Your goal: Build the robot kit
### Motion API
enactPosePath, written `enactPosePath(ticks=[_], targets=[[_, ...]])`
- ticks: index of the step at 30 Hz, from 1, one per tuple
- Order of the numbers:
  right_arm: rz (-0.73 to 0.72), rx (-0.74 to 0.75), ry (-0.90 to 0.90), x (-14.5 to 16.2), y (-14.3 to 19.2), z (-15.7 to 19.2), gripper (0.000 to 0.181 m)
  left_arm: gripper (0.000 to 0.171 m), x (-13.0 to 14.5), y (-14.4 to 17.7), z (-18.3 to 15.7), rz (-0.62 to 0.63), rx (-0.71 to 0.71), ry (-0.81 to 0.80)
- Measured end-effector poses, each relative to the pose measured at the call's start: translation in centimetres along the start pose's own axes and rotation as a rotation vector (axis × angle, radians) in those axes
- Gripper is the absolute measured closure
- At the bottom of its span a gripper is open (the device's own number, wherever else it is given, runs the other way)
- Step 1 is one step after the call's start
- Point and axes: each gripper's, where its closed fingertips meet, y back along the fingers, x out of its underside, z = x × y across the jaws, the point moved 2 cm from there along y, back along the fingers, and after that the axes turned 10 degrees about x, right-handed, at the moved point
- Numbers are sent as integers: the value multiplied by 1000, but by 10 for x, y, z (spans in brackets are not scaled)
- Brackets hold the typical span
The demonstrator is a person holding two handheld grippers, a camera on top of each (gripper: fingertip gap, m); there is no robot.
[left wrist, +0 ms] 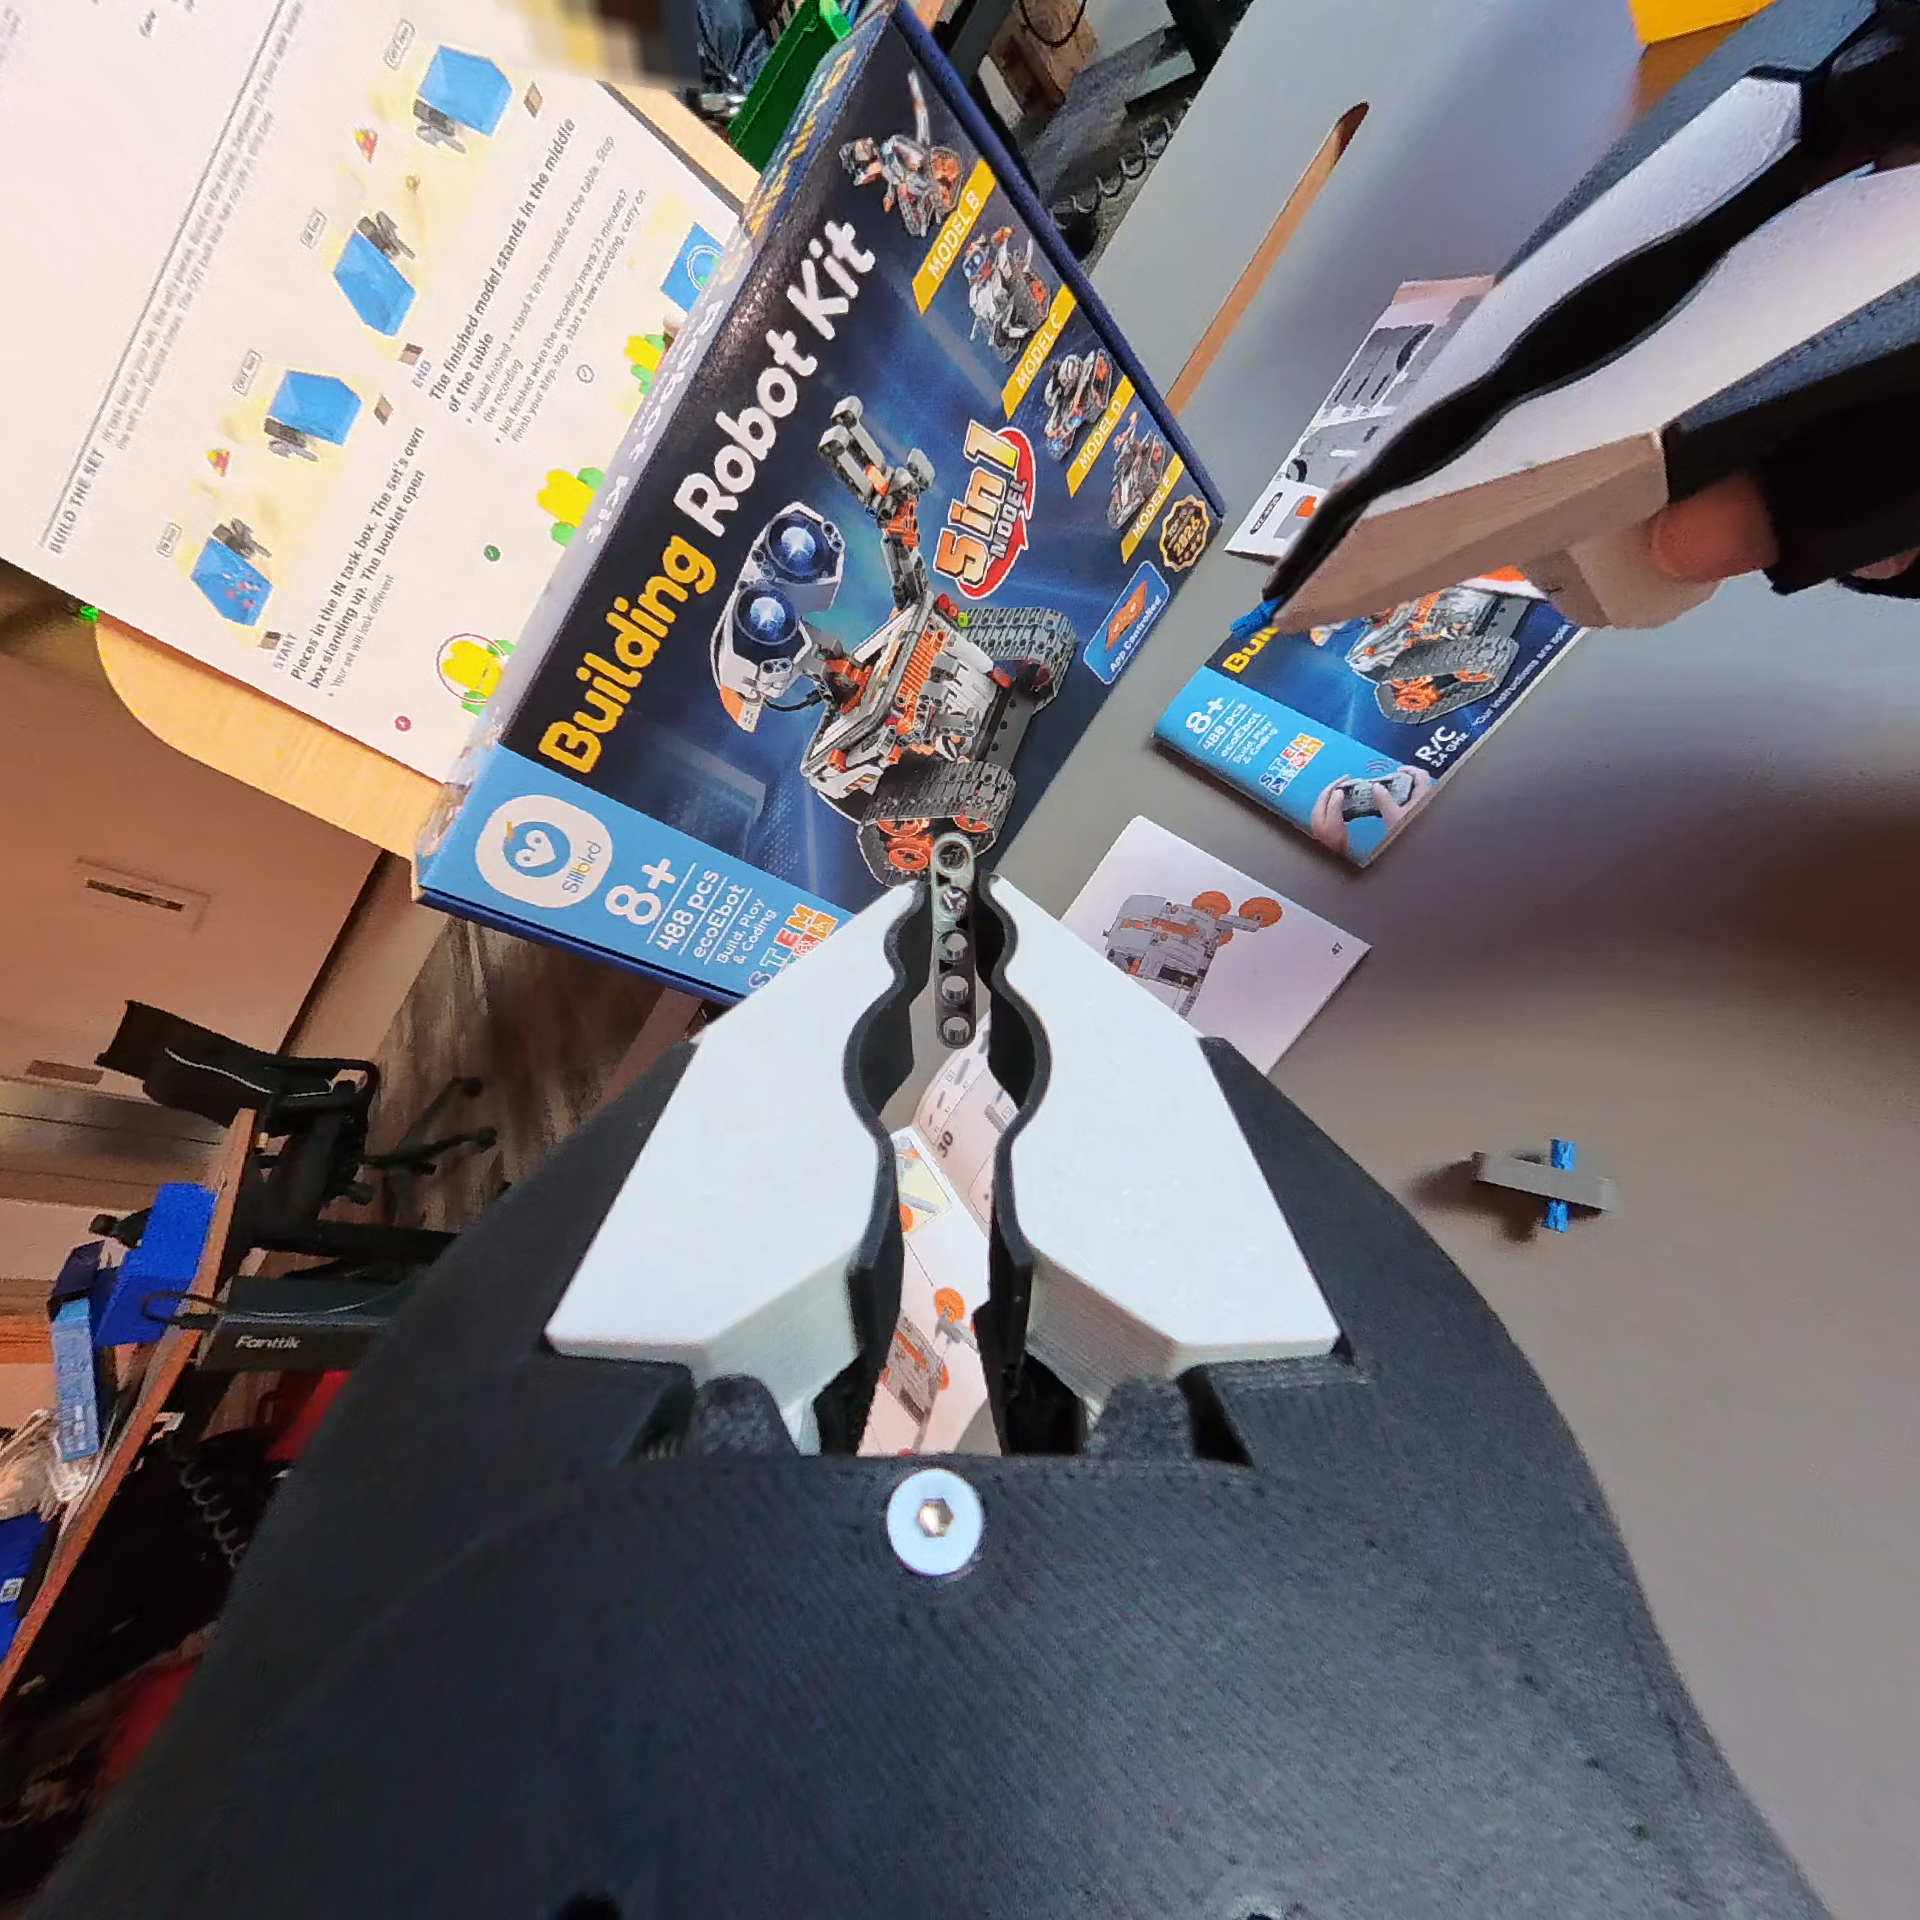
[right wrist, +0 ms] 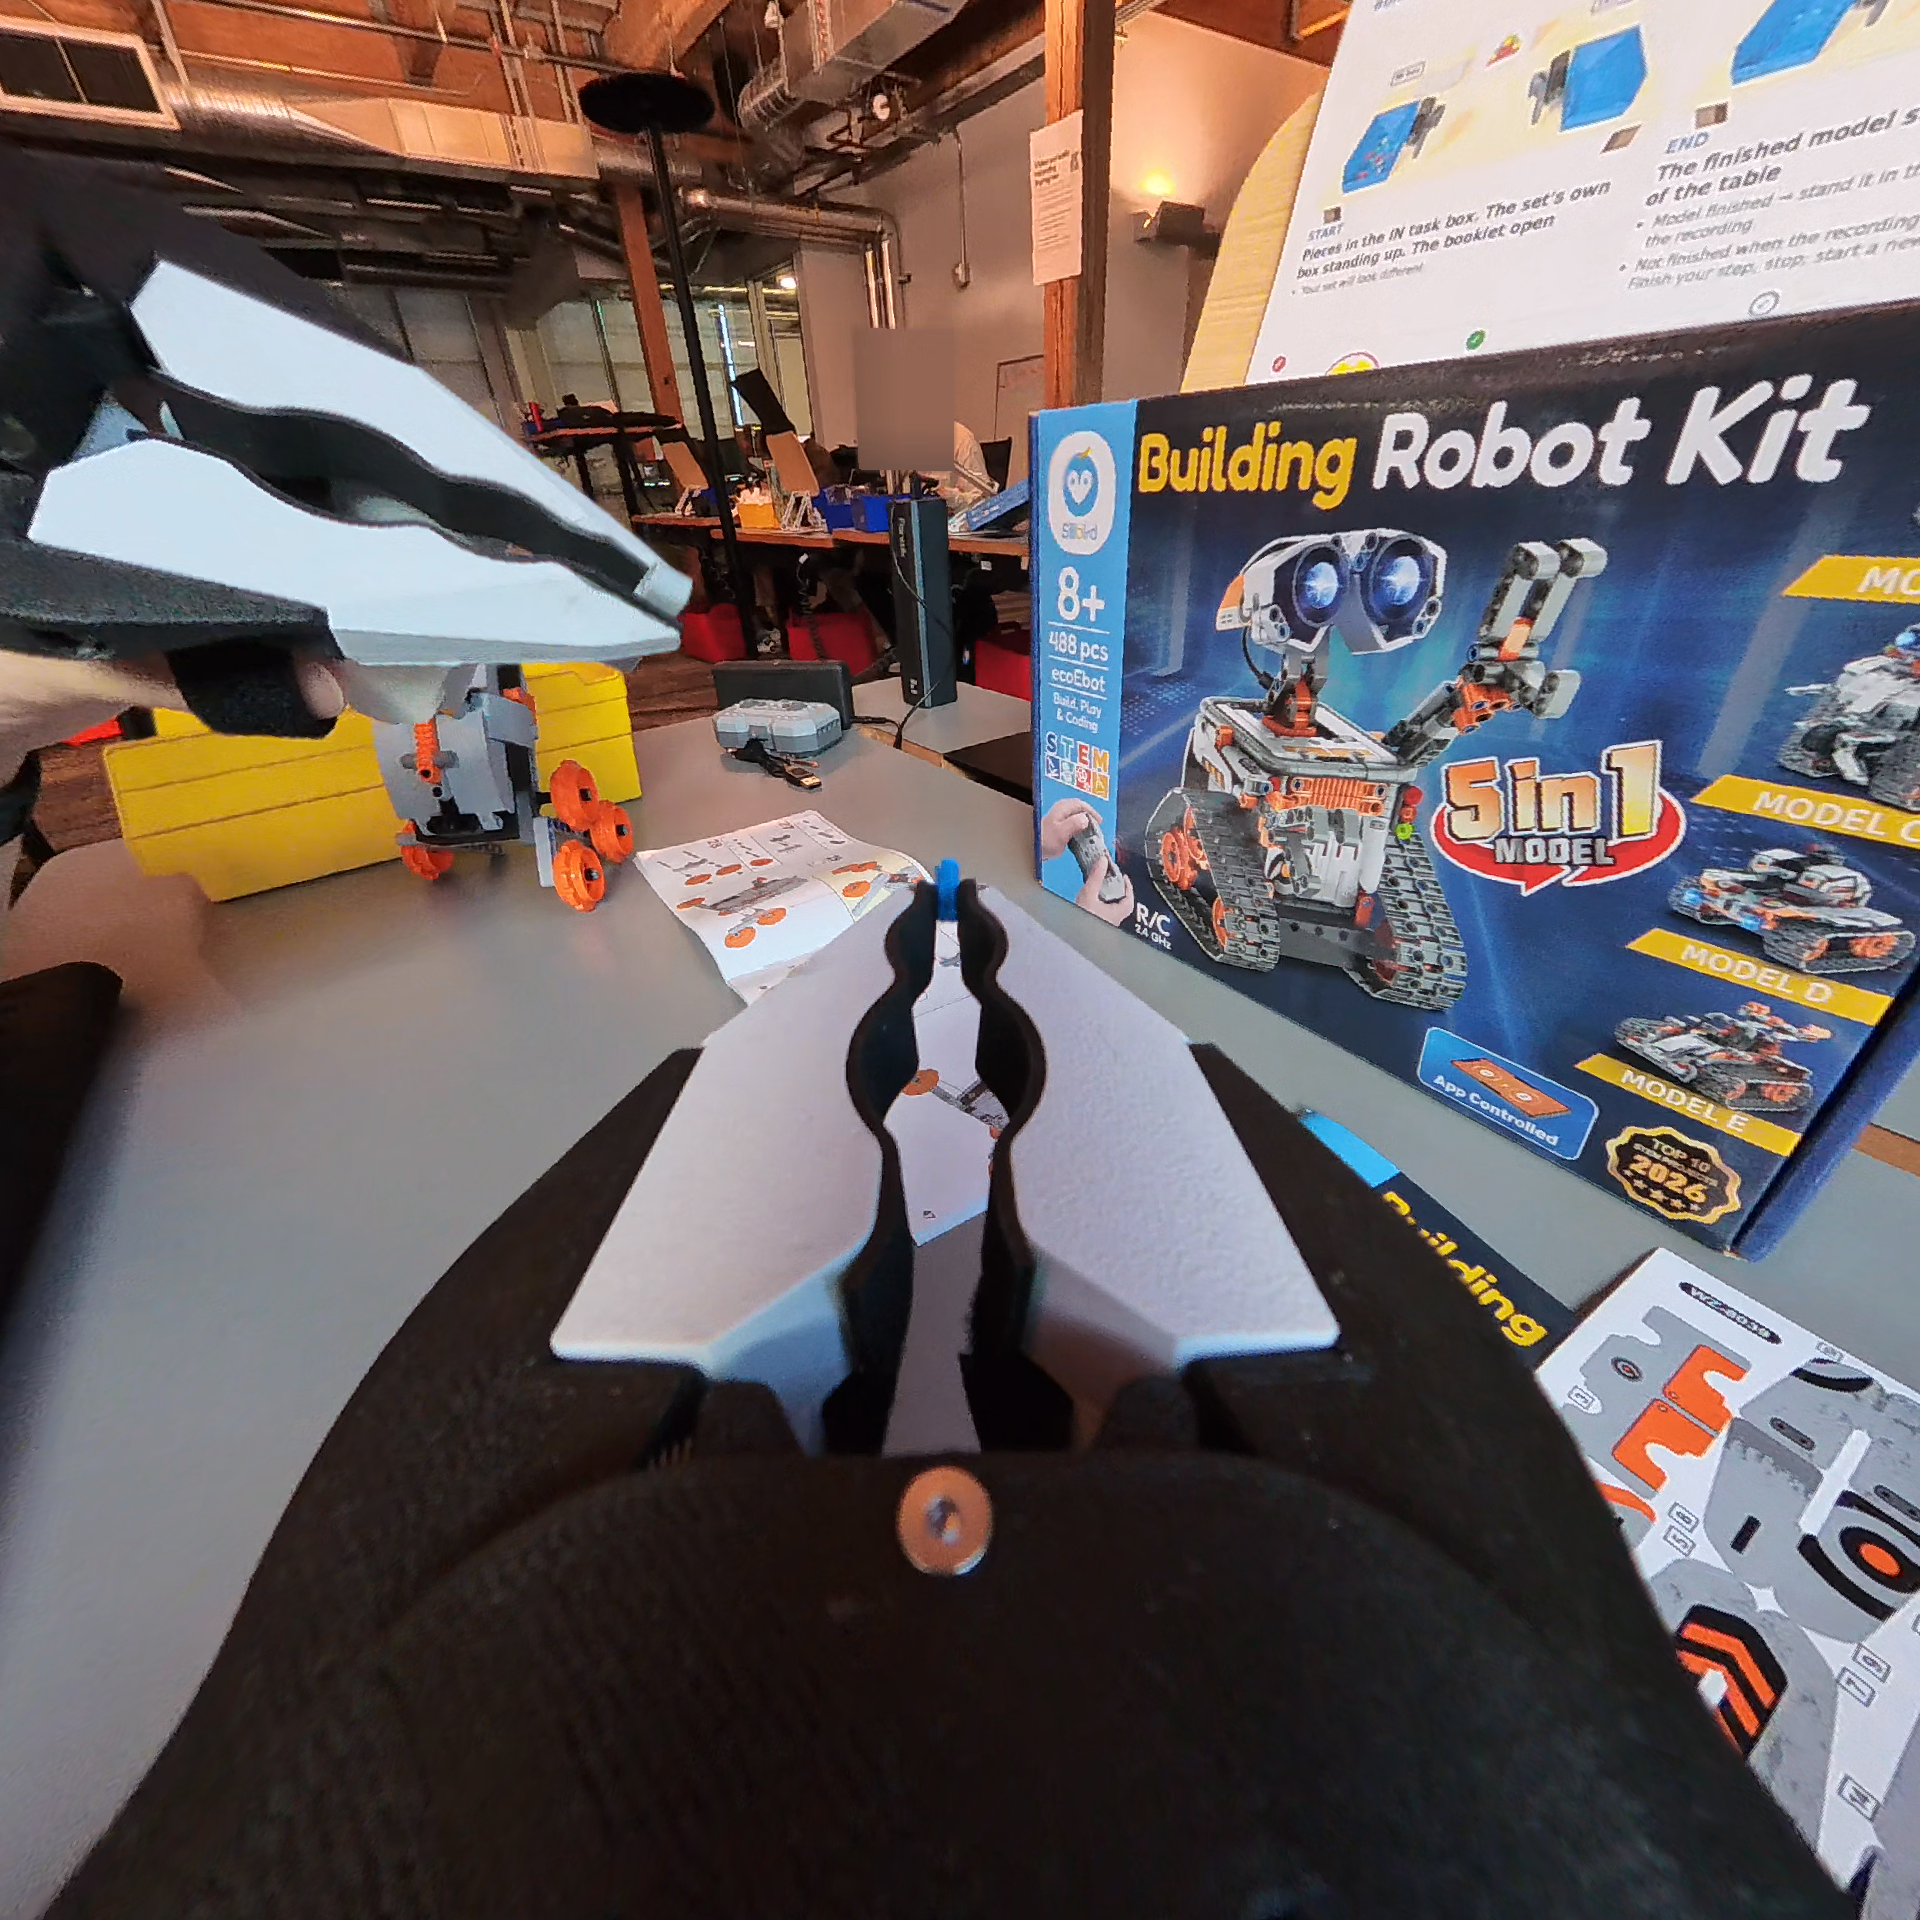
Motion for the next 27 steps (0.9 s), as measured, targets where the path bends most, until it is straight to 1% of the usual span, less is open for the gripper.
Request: enactPosePath(ticks=[5, 7, 8, 9, 11, 13, 15, 16, 17, 19, 20, 24, 25, 26, 27], targets=[[0, 21, -9, 0, 4, -4, 178, 166, 3, 4, -3, 12, 3, -7], [15, 22, -7, 5, 3, -6, 178, 166, 4, 6, -6, -5, 43, 18], [30, 18, -14, 9, 2, -8, 178, 166, 5, 7, -12, -26, 111, 58], [44, 7, -32, 13, 1, -9, 178, 166, 3, 10, -19, -65, 215, 126], [44, -61, -108, 14, 0, -4, 178, 167, -6, 24, -26, -218, 437, 333], [27, -181, -235, 9, 0, 7, 178, 167, -8, 42, -23, -370, 645, 536], [9, -345, -390, -1, 1, 23, 178, 167, 3, 56, -19, -509, 829, 709], [-3, -418, -458, -6, 2, 29, 178, 167, 13, 57, -18, -561, 891, 775], [-20, -463, -509, -10, 2, 33, 178, 167, 27, 53, -19, -591, 920, 825], [-33, -527, -573, -14, 0, 41, 179, 167, 55, 40, -23, -605, 926, 902], [-29, -550, -591, -14, -1, 45, 178, 167, 63, 36, -27, -607, 945, 935], [71, -584, -592, -3, -6, 61, 179, 167, 67, 39, -32, -642, 1110, 1062], [99, -576, -575, 1, -8, 63, 179, 167, 69, 36, -35, -626, 1136, 1094], [134, -562, -553, 7, -9, 65, 179, 167, 74, 31, -40, -572, 1162, 1133], [174, -540, -522, 13, -10, 67, 178, 167, 81, 25, -48, -492, 1193, 1165]])
